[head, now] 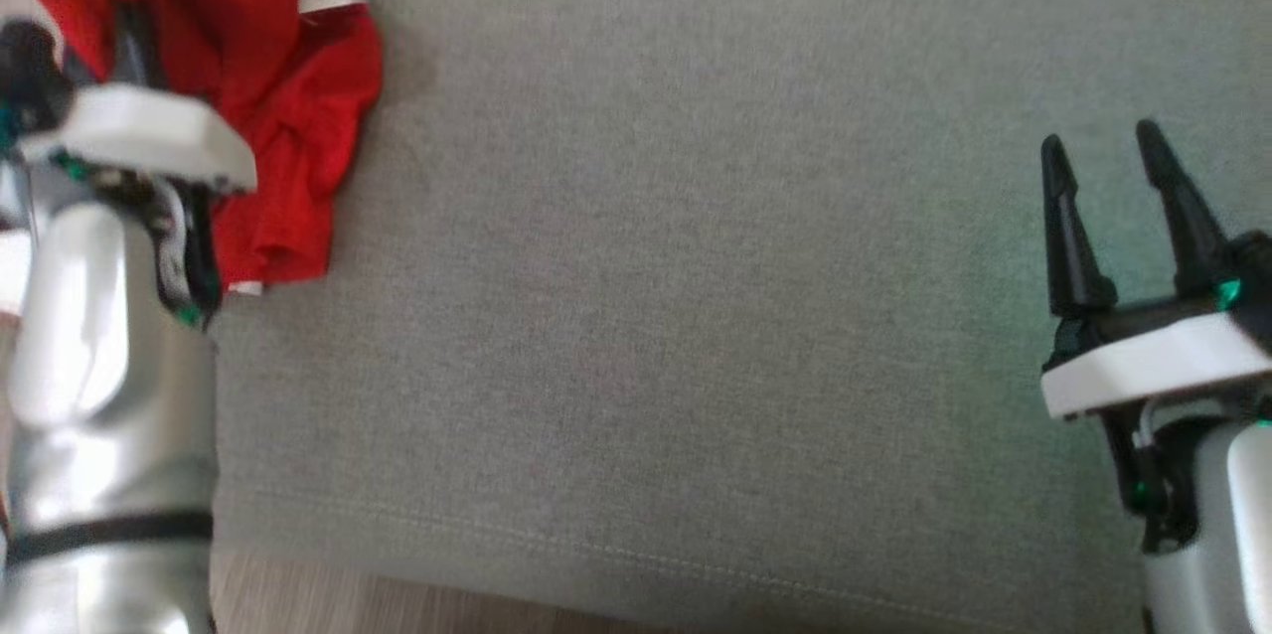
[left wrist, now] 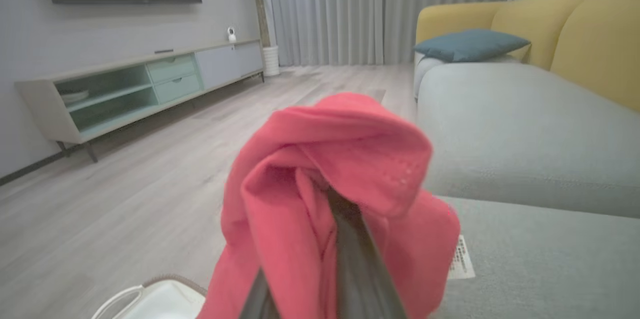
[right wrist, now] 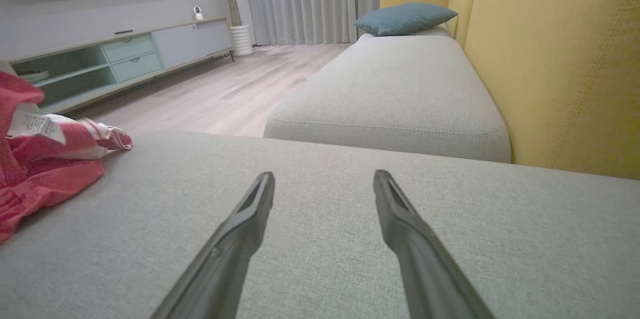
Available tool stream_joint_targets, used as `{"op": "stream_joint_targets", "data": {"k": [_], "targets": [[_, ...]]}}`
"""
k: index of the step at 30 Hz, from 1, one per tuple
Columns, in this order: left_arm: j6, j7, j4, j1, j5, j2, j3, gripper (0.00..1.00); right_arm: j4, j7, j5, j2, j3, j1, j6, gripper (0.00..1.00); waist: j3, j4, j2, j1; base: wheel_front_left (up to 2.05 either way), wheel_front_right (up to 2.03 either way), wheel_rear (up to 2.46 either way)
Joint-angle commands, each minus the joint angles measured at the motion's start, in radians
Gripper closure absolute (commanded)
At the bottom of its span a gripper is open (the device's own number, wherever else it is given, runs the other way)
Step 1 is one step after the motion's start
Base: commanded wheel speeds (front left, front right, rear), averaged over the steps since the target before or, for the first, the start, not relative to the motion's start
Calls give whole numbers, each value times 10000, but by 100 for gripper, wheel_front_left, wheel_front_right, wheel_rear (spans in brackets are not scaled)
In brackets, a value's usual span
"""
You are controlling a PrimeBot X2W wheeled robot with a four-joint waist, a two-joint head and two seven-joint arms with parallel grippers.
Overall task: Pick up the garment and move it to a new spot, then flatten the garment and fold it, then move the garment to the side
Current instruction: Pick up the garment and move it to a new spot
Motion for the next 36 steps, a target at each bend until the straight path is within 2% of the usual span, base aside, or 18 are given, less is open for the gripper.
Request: {"op": "stream_joint_targets", "data": {"k": [1,5,8,12,16,23,27,32,36], "targets": [[-6,-120,-941,258,108,444,282,100,-305,-88,51,120,173,202,40,0,-502,-80,0,0,0,0,0],[-162,-120,-2635,1301,210,180,-68,100,-237,-174,61,317,147,439,40,0,-1022,-392,0,0,0,0,0],[-224,-70,-3411,1859,261,-29,-361,100,-237,-189,65,413,151,553,40,0,-1215,-634,0,0,0,0,0],[-406,463,-4768,2821,324,-480,-1190,100,-324,-181,71,556,134,692,40,0,-1320,-1224,0,0,0,0,0],[-607,889,-5407,3326,225,-826,-2202,100,-376,-172,117,635,215,661,40,0,-1199,-2011,0,0,0,0,0],[-866,1145,-4985,2700,-313,-1069,-4525,100,-302,-328,280,775,388,356,40,0,-612,-3961,0,0,0,0,0],[-705,1106,-4720,1886,-883,-1076,-5789,100,-134,-498,444,853,470,214,40,0,-207,-4866,0,0,0,0,0],[-375,1047,-4271,852,-1392,-1078,-6987,100,174,-780,679,926,544,100,40,0,293,-5644,0,0,0,0,0],[-191,1326,-3404,452,-1723,-1079,-7589,100,437,-1028,855,960,635,-17,40,0,653,-5972,0,0,0,0,0]]}}
